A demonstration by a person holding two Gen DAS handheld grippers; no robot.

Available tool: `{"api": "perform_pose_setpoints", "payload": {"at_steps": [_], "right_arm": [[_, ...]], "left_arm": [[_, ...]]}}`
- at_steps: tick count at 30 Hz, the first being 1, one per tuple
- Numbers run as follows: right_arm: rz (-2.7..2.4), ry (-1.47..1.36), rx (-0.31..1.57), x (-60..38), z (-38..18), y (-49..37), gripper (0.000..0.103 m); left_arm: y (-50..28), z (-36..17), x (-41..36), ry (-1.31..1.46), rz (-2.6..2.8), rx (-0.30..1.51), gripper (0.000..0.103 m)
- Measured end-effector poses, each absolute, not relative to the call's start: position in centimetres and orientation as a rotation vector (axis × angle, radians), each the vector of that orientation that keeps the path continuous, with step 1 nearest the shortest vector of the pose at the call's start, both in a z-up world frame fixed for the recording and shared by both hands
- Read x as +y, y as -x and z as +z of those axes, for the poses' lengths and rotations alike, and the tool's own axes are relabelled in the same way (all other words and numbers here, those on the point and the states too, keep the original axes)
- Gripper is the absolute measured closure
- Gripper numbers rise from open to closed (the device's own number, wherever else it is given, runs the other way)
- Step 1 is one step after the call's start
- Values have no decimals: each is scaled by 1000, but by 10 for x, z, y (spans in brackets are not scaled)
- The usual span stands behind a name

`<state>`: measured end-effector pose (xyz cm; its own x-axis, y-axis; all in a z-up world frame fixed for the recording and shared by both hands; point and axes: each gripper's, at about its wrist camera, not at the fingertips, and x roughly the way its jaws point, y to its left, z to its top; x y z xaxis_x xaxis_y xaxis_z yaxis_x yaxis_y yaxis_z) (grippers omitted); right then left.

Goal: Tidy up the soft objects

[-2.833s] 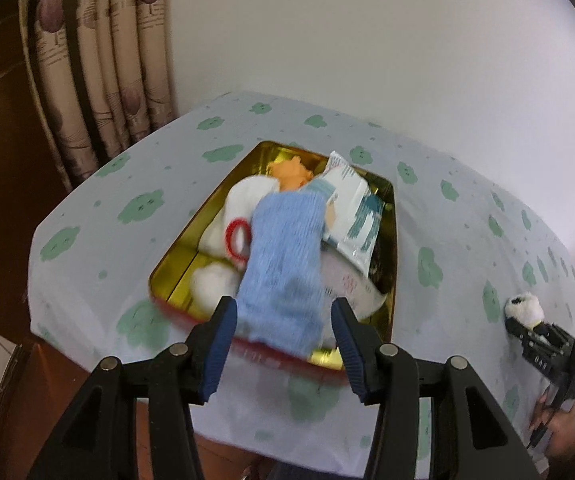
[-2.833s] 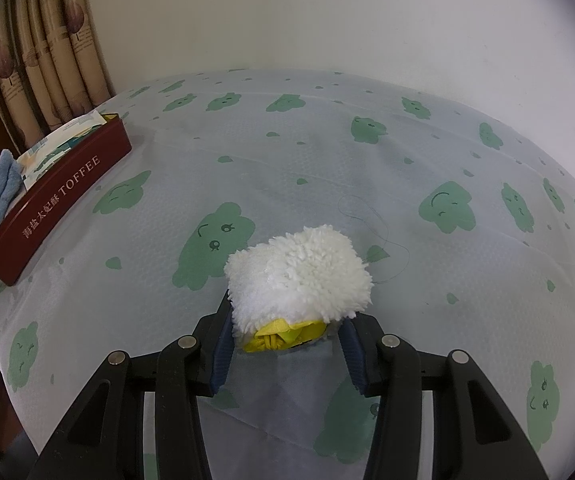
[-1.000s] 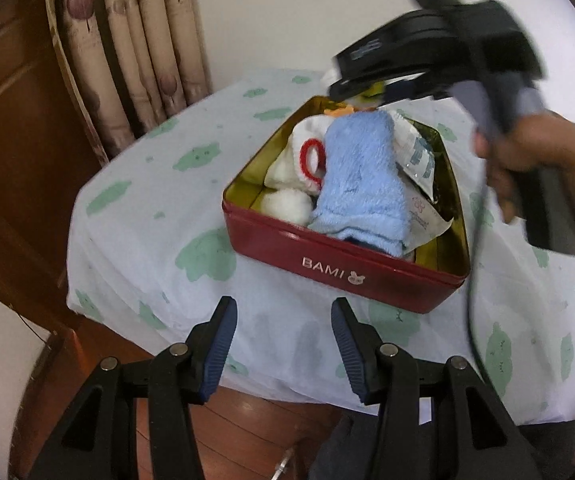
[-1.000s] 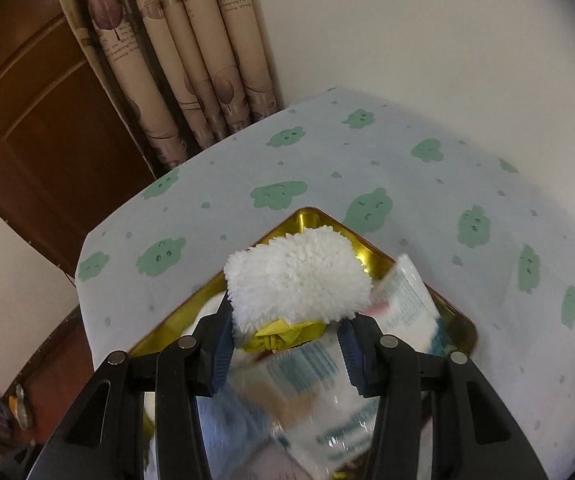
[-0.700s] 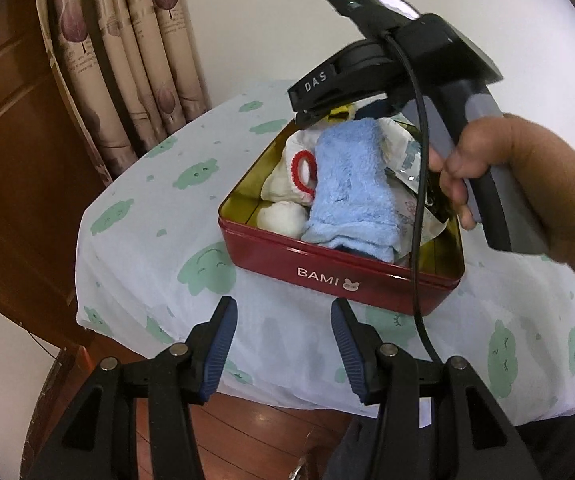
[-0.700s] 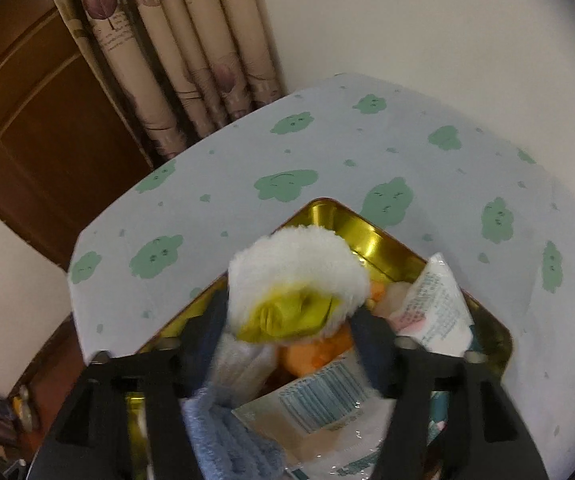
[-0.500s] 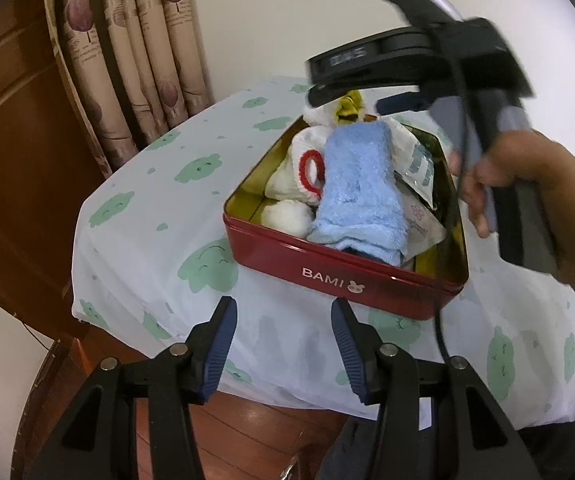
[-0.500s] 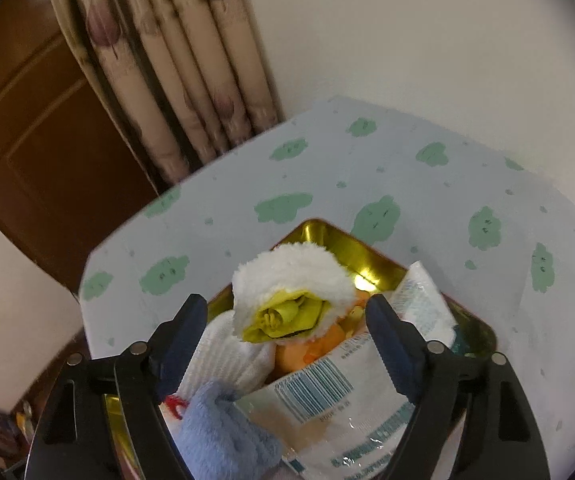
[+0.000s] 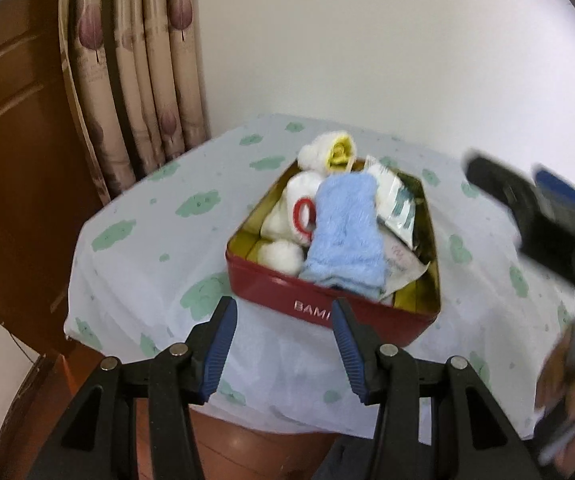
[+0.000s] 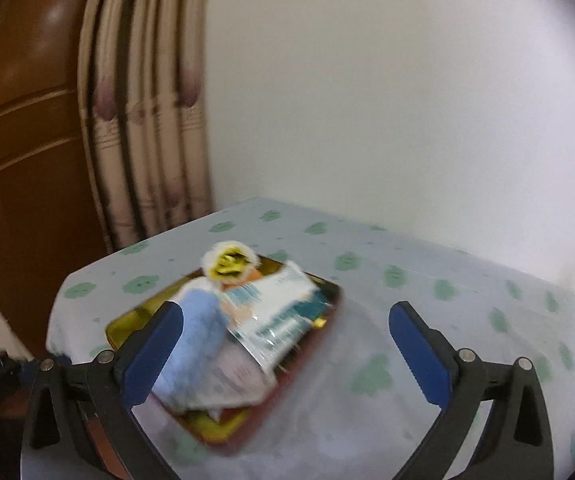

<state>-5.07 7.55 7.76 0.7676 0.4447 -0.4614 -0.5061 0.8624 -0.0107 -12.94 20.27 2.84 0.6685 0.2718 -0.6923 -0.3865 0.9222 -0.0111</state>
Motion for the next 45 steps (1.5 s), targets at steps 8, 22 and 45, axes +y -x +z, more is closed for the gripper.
{"api": "perform_pose_setpoints", "payload": {"at_steps": [8,22,45], "right_arm": [[356,150,398,58,75,94,1],[275,64,265,39,91,136,1],[249,134,282,55,84,145,1]], "left_arm": [[149,56,183,114,325,586,53],[162,70,193,90,406,530,53],[162,69,194,91,342,557,53]]}}
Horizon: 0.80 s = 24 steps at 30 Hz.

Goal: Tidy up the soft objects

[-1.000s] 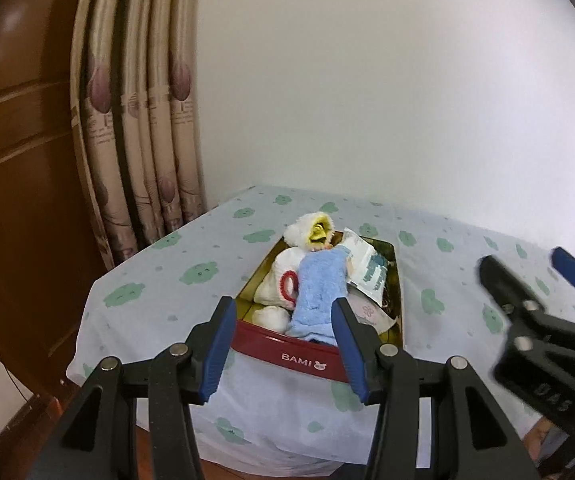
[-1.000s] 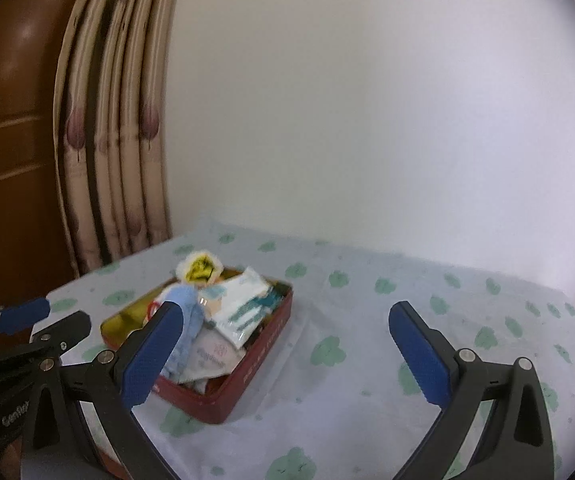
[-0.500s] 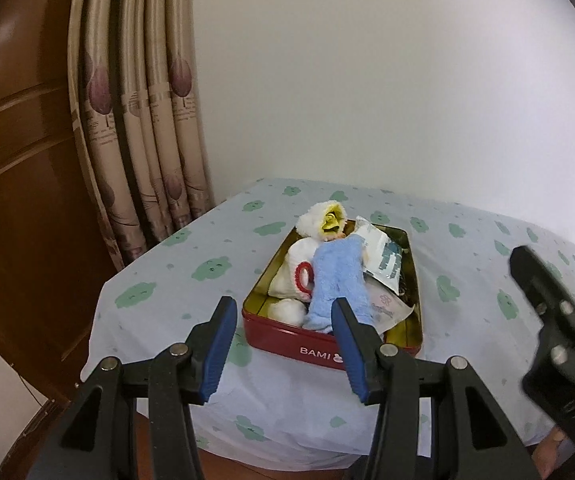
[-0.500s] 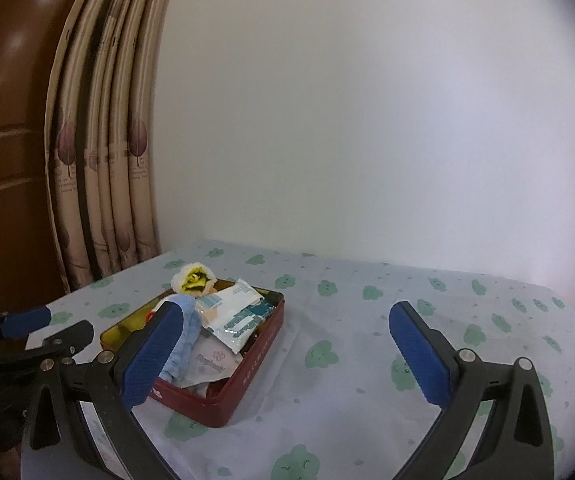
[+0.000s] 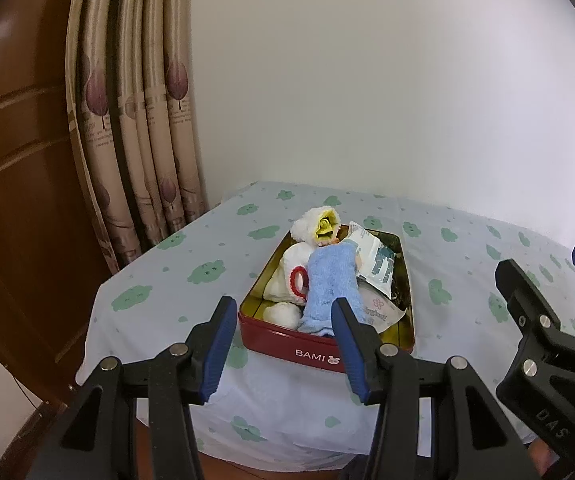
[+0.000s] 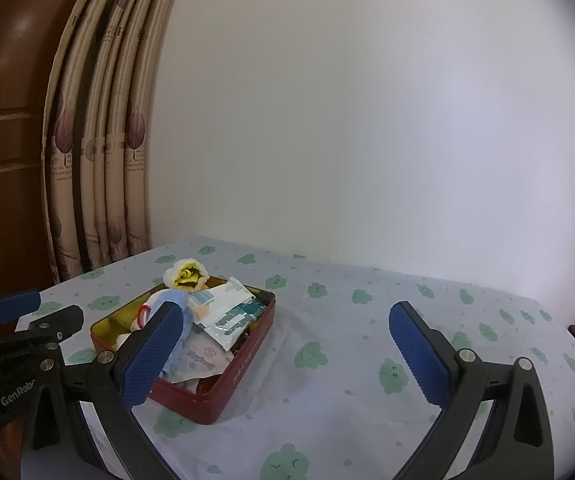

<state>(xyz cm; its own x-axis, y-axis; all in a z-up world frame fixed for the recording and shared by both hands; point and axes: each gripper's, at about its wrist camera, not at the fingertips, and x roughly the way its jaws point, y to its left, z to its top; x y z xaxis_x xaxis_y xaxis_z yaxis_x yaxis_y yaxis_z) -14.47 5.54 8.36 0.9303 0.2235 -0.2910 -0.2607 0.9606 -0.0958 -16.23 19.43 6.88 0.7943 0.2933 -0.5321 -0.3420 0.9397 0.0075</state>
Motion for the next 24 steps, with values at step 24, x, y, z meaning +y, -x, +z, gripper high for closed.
{"api": "perform_pose_setpoints", "payload": {"at_steps": [24], "right_arm": [[287,138,288,63,83,152,1]], "left_arm": [[165,73,197,90,343,549,53]]}}
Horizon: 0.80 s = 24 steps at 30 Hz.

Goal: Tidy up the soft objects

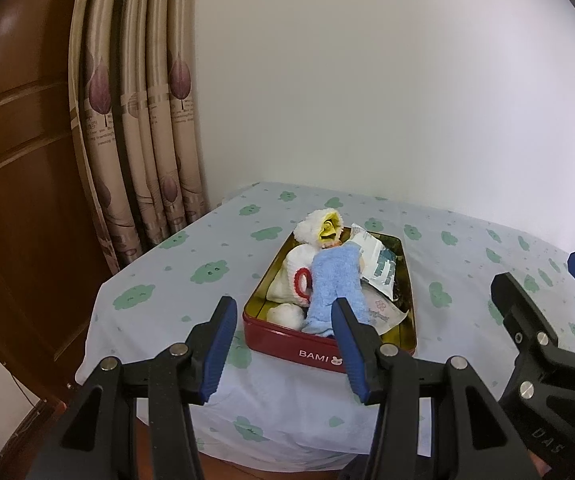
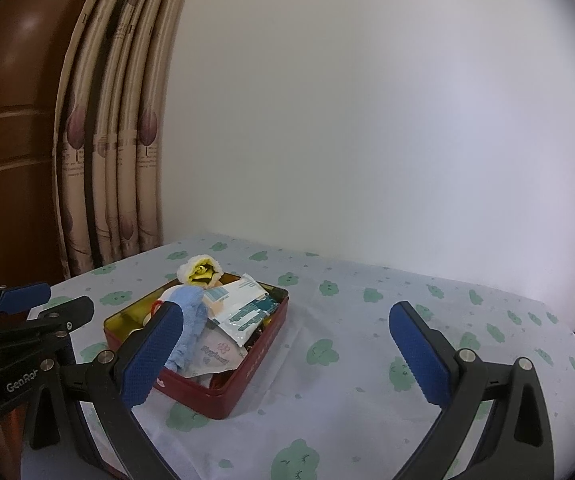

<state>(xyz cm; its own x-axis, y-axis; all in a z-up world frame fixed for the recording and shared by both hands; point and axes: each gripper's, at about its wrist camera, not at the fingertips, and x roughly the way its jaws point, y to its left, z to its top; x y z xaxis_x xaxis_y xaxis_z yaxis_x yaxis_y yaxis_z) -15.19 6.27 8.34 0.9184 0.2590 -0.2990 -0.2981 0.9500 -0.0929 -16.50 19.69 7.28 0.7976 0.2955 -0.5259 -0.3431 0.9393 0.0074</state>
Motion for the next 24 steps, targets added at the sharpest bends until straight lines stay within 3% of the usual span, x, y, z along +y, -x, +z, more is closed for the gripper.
{"api": "perform_pose_setpoints", "payload": {"at_steps": [23,24], "right_arm": [[287,135,297,65,78,149,1],[287,136,297,65,78,149,1]], "left_arm": [[166,71,192,85,341,540,52],[167,71,191,78,344,537,45]]}}
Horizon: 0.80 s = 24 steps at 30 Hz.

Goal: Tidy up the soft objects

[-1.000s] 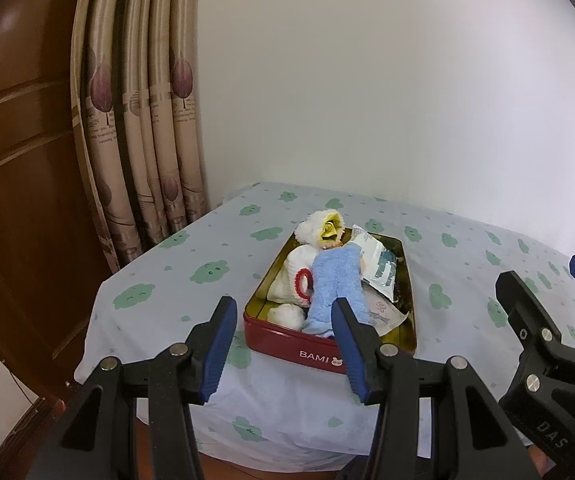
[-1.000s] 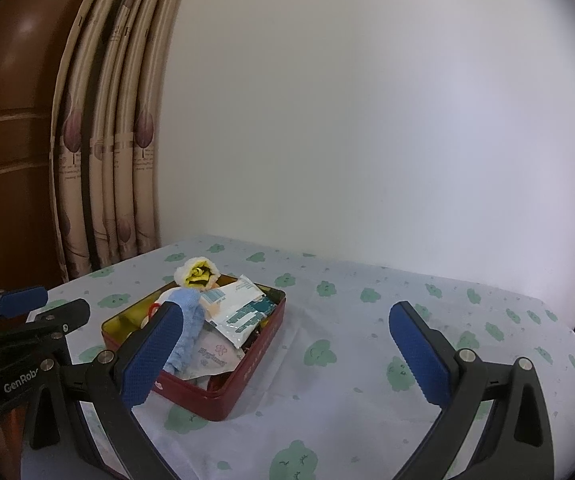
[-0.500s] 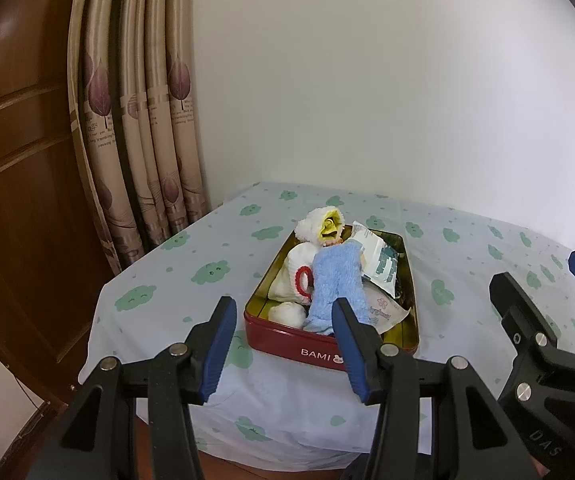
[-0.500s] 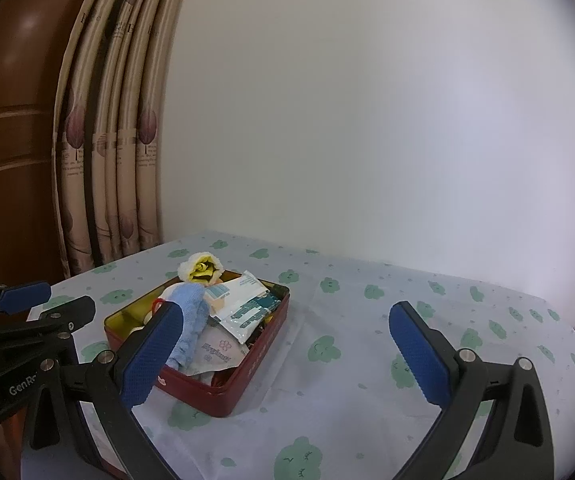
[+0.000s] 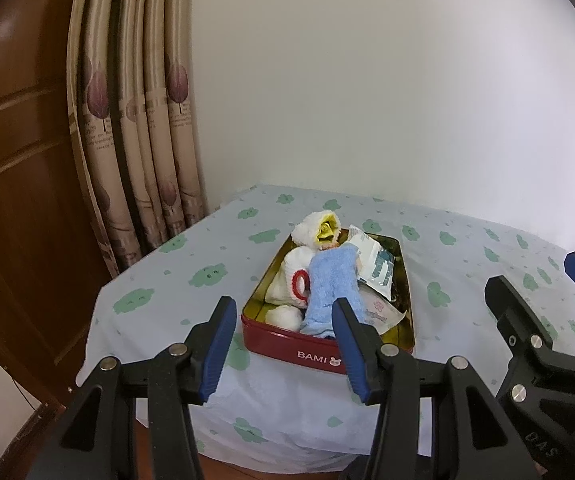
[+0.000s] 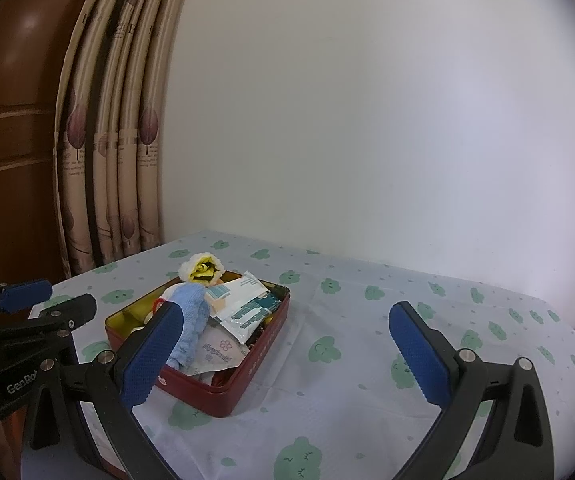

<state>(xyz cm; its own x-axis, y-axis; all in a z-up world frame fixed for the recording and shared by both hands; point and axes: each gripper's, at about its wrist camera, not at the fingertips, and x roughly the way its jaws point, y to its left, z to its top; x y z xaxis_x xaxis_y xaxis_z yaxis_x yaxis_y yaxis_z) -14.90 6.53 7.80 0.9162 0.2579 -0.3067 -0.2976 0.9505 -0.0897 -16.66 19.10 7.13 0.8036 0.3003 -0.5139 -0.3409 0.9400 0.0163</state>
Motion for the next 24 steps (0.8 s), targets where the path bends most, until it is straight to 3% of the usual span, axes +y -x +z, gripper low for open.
{"api": "perform_pose_setpoints", "payload": {"at_steps": [1,2,24], "right_arm": [[286,136,296,65,78,150,0],[280,133,295,65,78,150,0],[277,125,292,59,84,149,0]], "left_arm": [[167,71,190,76,344,538,34],[167,71,190,76,349,532,32],[163,69,189,96,303,566,27]]}}
